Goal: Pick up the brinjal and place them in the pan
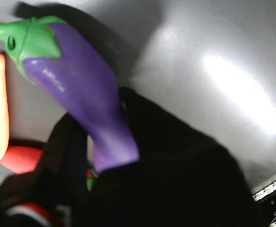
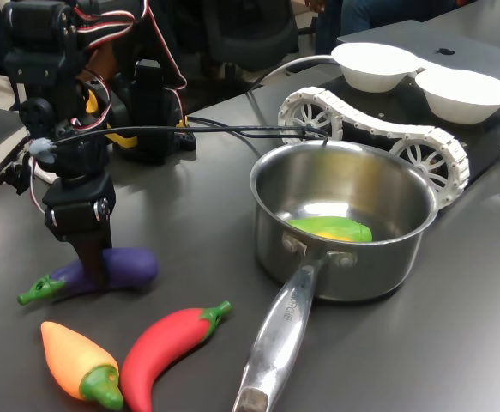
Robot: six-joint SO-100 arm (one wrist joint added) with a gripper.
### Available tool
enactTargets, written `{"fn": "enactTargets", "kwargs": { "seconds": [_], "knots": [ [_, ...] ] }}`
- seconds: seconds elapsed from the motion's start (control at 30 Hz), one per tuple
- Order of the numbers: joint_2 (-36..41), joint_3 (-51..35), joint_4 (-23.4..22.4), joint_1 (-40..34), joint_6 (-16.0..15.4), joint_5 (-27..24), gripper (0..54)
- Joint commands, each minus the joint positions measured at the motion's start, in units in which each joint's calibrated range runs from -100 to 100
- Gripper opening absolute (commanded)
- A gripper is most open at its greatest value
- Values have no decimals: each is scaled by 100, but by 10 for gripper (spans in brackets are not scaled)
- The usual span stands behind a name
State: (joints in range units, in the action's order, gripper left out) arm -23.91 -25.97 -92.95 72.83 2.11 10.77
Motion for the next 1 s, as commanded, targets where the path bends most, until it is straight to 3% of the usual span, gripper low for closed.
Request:
{"fn": "enactTargets", "kwargs": {
  "seconds": [0.0,0.97],
  "knots": [
    [269,412,122,68,150,103,0],
    [3044,1684,344,-322,24,-49,0]
  ]
}}
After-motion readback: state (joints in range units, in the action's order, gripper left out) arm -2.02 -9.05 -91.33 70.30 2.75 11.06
